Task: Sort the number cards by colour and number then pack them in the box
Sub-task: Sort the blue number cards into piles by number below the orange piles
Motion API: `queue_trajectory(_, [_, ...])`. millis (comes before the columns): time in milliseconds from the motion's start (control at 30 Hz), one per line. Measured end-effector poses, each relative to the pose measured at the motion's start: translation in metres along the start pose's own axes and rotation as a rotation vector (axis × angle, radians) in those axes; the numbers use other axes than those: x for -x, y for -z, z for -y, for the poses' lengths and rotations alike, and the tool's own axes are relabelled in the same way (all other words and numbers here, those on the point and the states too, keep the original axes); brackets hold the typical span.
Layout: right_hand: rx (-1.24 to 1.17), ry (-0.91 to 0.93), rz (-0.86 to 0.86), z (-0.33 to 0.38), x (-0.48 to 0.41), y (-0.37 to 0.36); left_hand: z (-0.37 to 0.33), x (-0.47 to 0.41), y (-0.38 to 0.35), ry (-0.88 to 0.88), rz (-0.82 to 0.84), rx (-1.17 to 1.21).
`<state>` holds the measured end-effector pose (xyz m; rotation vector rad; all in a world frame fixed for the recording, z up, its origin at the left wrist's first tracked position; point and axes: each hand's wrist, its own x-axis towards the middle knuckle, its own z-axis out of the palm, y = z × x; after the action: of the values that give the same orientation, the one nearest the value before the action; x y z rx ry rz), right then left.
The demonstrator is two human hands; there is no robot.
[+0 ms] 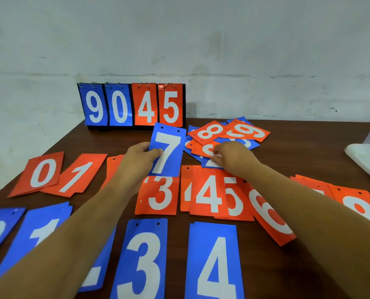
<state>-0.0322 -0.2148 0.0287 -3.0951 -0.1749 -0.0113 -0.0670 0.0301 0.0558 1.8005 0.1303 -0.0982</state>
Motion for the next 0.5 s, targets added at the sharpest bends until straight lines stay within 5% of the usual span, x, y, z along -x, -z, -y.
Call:
queue_trajectory(100, [0.218, 0.033, -0.020, 0.007, 0.002, 0.005, 0.001, -0.001, -0.007, 0.012, -0.005, 0.022])
queue_trajectory(167, [0.277, 0.019, -0.221, 0.006, 0.010, 0.010, 0.001, -0.001, -0.010, 0.023, -0.018, 0.023])
queue_trajectory(300, [0.041, 0.058, -0.680, 0.005, 0.038, 0.024, 0.000, 0.006, -0.011, 0.019, -0.039, 0.051])
queue_trajectory(500, [-0.219, 0.285, -0.852, 0.038, 0.108, 0.038, -0.015, 0.052, -0.007, 0.158, 0.084, 0.430])
